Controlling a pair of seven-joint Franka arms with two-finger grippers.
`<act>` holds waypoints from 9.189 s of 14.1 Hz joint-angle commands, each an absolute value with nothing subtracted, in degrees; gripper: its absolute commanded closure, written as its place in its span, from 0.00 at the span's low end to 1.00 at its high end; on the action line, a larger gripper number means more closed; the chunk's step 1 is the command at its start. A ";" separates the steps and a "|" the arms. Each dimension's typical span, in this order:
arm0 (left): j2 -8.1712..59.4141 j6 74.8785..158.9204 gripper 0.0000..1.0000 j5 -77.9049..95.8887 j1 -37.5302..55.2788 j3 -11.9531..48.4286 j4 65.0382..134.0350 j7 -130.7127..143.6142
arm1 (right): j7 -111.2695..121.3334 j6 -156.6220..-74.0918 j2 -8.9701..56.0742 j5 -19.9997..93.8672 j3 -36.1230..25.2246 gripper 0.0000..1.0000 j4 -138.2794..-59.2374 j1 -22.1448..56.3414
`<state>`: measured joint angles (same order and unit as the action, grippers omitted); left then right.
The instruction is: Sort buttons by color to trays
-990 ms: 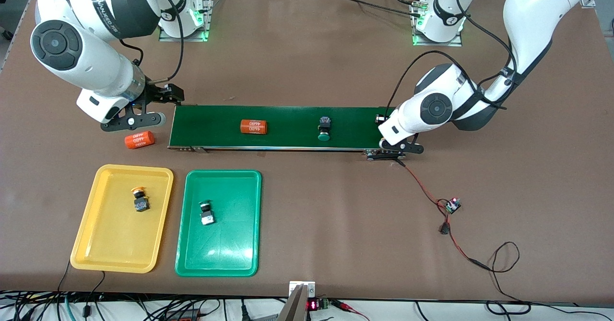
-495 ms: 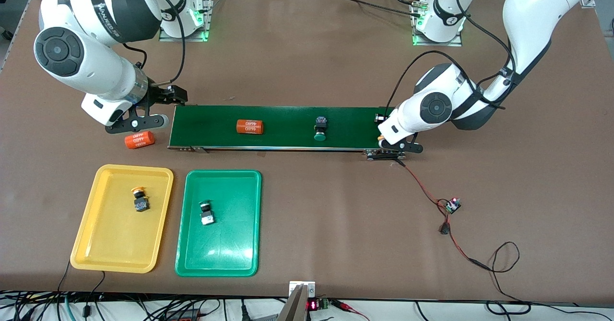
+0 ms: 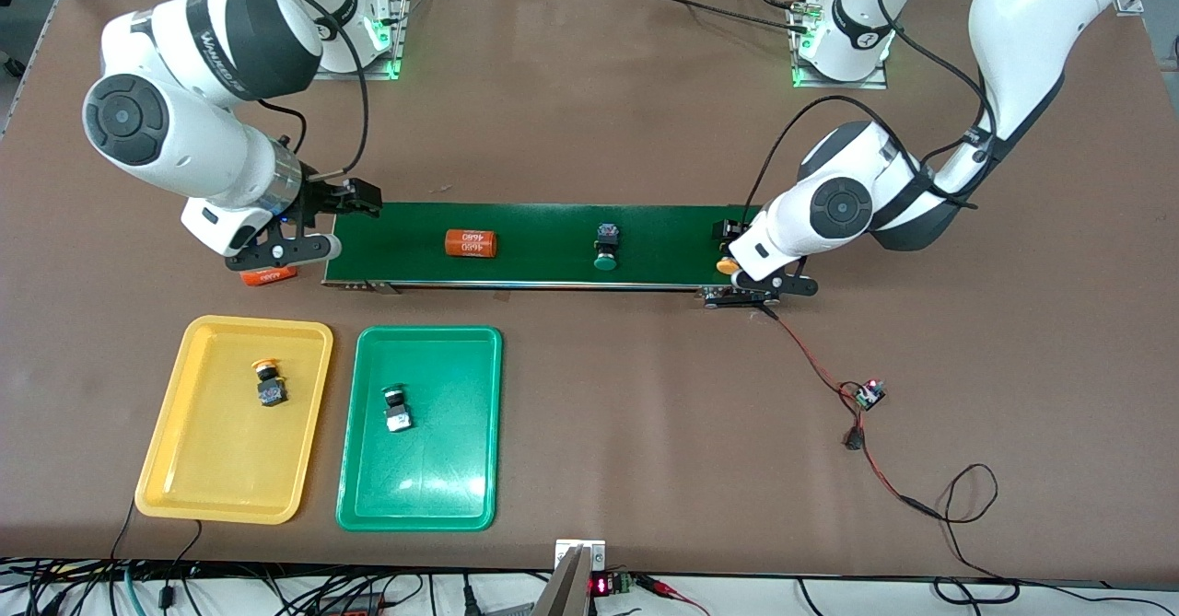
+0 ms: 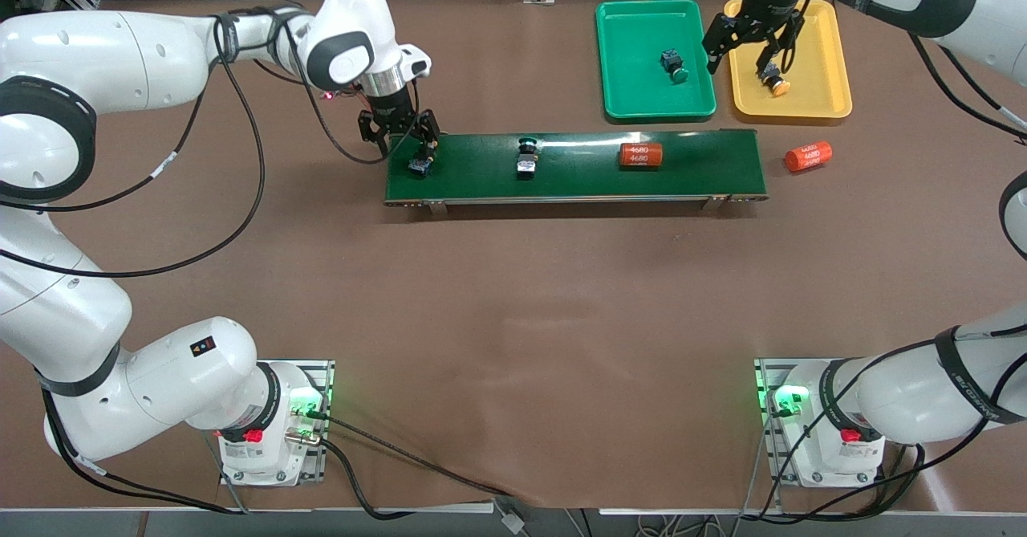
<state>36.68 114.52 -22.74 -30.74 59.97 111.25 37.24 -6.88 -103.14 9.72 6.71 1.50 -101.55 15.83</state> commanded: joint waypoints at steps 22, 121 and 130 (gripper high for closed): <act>25.86 100.11 0.00 -26.02 -22.35 50.05 85.25 38.58 | -22.74 -129.81 1.23 7.74 3.87 0.00 -122.96 21.35; -2.72 91.58 0.00 1.32 2.64 -4.75 92.20 0.70 | -29.65 -114.82 21.54 -5.89 1.86 0.70 -101.89 28.65; -2.64 91.76 0.00 1.32 2.72 -4.83 92.02 0.70 | -12.75 -128.64 26.26 -5.45 -3.52 0.70 -95.80 25.93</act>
